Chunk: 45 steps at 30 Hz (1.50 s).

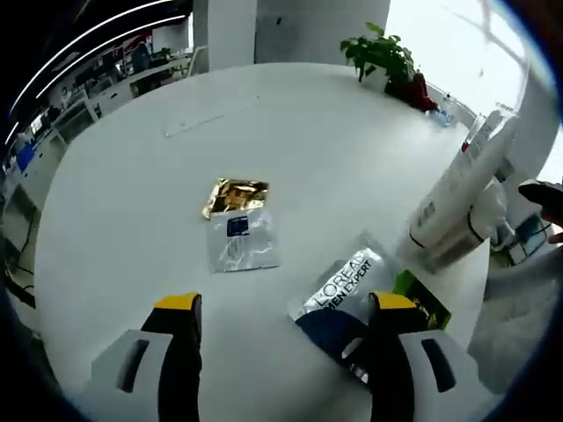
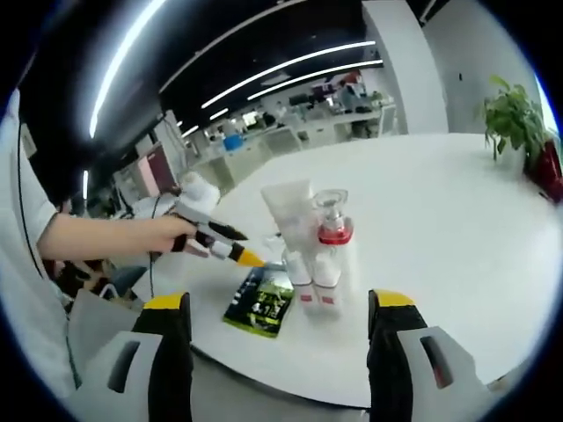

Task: Arrange the skincare products in the storage area until every visible bottle or jar stands upright without overlapping.

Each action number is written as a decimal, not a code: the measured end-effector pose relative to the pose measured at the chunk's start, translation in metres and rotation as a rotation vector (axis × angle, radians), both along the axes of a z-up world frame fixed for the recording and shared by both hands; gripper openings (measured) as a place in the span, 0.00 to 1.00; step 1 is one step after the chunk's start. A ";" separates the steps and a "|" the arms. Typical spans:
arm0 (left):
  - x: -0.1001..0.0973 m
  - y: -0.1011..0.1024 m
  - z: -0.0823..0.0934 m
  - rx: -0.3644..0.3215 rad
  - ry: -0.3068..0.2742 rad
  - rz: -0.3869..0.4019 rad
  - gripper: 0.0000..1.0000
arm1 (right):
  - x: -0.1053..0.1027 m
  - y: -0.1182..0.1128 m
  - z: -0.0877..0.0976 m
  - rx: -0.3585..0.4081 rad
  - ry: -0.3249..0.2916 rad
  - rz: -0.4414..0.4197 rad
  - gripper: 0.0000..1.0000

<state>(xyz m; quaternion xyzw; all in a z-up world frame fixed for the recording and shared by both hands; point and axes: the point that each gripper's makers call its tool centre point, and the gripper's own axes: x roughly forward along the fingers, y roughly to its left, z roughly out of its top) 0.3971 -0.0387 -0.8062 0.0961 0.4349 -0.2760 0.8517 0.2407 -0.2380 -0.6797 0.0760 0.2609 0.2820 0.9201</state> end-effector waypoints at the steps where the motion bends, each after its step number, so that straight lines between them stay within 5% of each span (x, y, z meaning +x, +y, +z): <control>1: 0.003 0.000 -0.001 0.004 0.000 0.000 0.70 | 0.000 0.000 0.000 0.001 0.000 -0.001 0.82; 15: 0.030 -0.004 -0.013 0.037 0.026 0.037 0.68 | 0.000 0.000 0.004 0.010 -0.007 -0.015 0.81; 23: 0.049 0.000 -0.022 0.033 0.042 0.144 0.63 | 0.000 -0.001 0.005 0.013 -0.007 -0.017 0.81; 42: 0.064 -0.001 -0.024 0.106 -0.008 0.097 0.52 | 0.001 -0.003 0.004 0.005 -0.004 -0.027 0.81; 45: 0.063 -0.002 -0.023 0.111 -0.011 0.089 0.44 | 0.001 -0.002 0.004 0.006 -0.004 -0.028 0.81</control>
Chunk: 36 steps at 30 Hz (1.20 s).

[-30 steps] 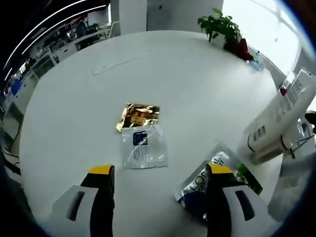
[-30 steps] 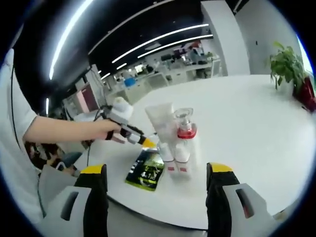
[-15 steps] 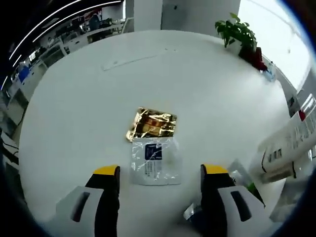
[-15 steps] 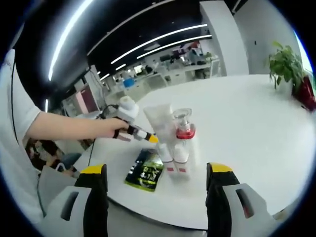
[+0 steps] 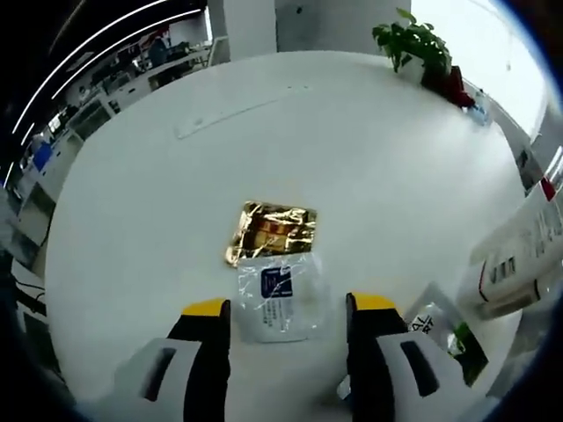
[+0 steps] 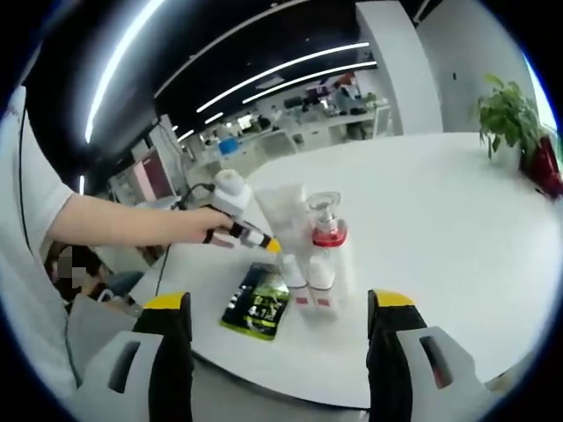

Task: Arrange the skincare products in the storage area until every visible bottle or jar stands upright without overlapping.

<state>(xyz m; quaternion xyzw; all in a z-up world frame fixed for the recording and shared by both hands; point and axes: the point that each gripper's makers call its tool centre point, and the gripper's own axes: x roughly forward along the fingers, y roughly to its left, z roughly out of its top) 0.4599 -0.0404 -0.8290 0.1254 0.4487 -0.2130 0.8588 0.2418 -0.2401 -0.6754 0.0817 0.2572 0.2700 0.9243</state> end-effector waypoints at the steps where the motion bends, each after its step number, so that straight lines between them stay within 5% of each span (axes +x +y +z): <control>1: -0.001 0.000 0.001 0.001 -0.002 -0.003 0.37 | 0.000 0.000 0.000 0.000 0.000 0.000 0.81; 14: 0.004 0.009 0.011 -0.103 -0.019 0.076 0.36 | 0.002 -0.001 0.000 -0.004 -0.009 -0.004 0.81; 36: -0.031 0.003 0.058 -0.207 -0.045 0.145 0.36 | 0.003 0.001 -0.001 -0.025 -0.035 0.021 0.81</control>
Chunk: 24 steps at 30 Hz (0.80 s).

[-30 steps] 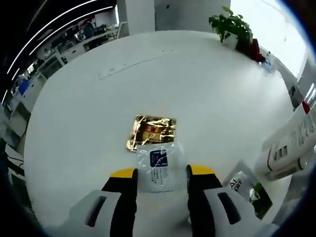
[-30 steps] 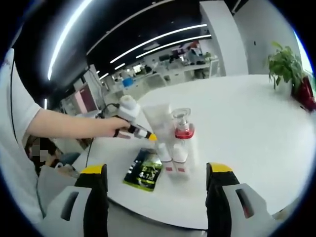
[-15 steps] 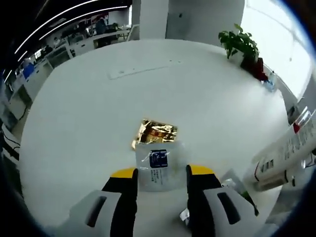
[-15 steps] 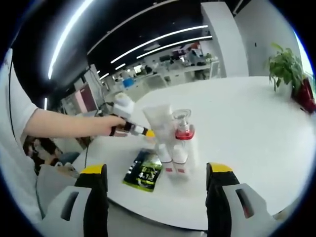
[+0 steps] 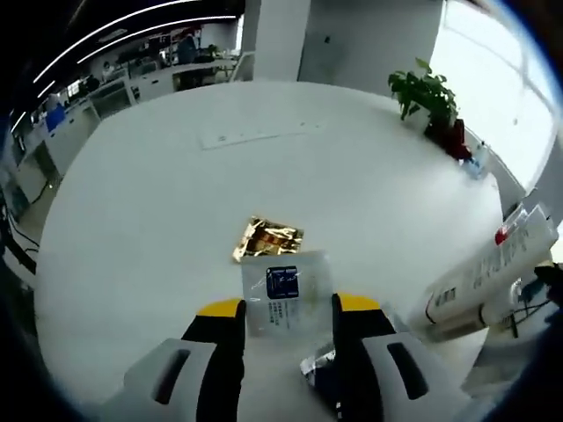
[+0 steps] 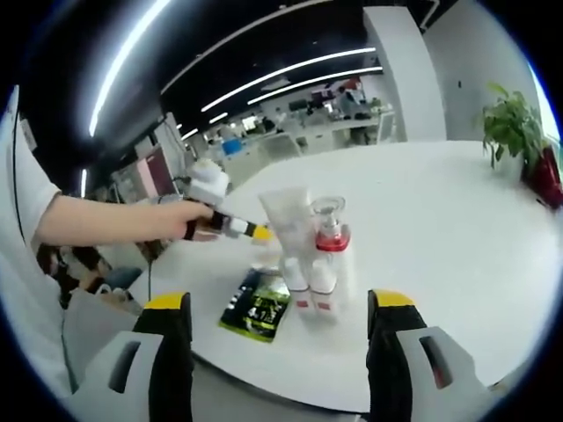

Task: Arrange the skincare products in the storage area until every visible bottle or jar stands upright without overlapping.

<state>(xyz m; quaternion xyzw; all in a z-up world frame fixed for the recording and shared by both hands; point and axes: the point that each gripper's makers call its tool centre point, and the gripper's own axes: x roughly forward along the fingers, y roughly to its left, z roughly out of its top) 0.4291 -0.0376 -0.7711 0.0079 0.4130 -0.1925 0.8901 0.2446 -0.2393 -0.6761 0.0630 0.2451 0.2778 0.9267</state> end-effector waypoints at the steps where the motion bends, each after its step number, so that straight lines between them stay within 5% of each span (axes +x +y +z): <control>1: -0.002 0.000 0.003 -0.008 -0.002 0.005 0.36 | 0.000 0.000 -0.001 -0.002 0.002 0.001 0.81; 11: -0.020 0.008 0.016 -0.059 -0.015 0.039 0.36 | -0.001 0.002 0.001 -0.019 -0.012 0.013 0.80; 24: -0.054 -0.003 0.057 -0.164 -0.063 0.033 0.36 | -0.003 0.005 -0.002 -0.063 -0.015 0.041 0.79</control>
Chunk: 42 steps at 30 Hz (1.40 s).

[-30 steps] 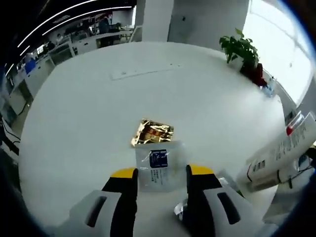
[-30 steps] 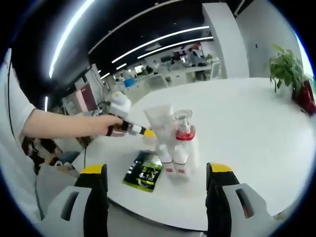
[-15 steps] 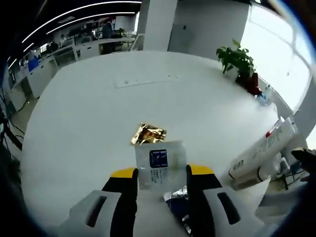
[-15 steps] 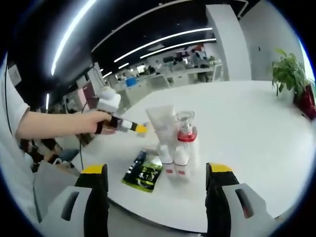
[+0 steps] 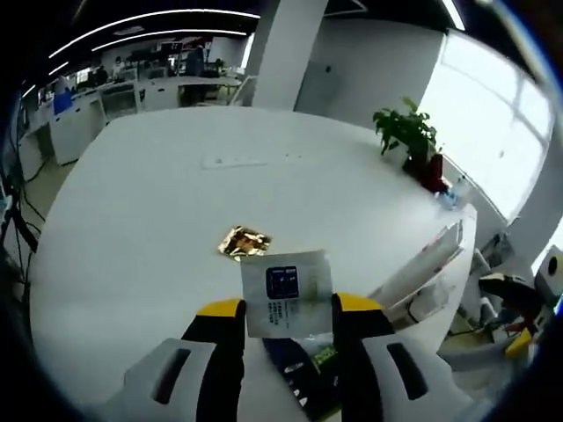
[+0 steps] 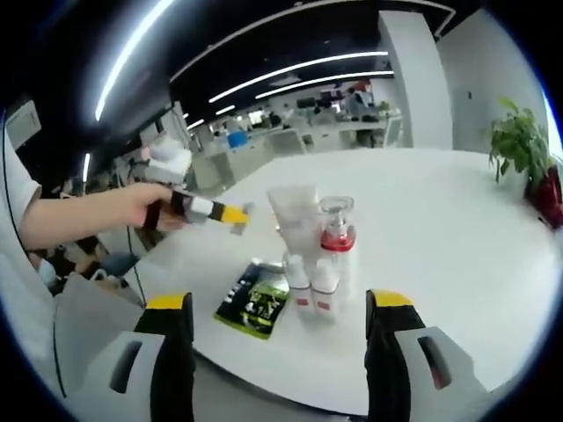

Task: Arrange the skincare products in the storage area until every visible bottle or jar stands upright without overlapping.

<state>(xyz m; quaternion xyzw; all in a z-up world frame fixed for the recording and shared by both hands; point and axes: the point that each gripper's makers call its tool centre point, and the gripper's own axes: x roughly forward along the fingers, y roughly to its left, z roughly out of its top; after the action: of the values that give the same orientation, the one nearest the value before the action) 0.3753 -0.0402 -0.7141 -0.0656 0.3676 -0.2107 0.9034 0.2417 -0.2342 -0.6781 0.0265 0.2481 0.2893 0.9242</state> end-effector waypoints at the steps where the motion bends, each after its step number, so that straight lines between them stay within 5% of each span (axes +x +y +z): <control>1: -0.002 0.000 0.002 -0.008 -0.002 0.001 0.36 | 0.000 0.001 0.000 -0.005 0.000 0.004 0.79; 6: -0.016 0.003 0.014 -0.095 -0.008 0.039 0.36 | -0.004 0.007 -0.001 -0.052 -0.012 0.040 0.78; 19: -0.055 0.010 0.044 -0.191 -0.044 0.072 0.36 | -0.014 0.031 0.004 -0.089 -0.021 0.132 0.71; 23: -0.070 0.007 0.054 -0.234 -0.042 0.078 0.36 | -0.020 0.067 0.014 0.029 -0.030 0.172 0.69; 30: -0.087 -0.001 0.067 -0.306 -0.044 0.079 0.36 | -0.040 0.119 0.015 -0.001 -0.051 0.293 0.67; 42: -0.120 -0.025 0.095 -0.499 -0.029 0.080 0.35 | -0.019 0.140 0.048 0.053 -0.162 0.260 0.45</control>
<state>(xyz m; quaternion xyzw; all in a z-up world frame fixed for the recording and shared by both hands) 0.2551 -0.0655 -0.6196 -0.2983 0.2881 -0.2599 0.8721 0.2222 -0.0944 -0.6296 -0.0050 0.1664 0.4139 0.8950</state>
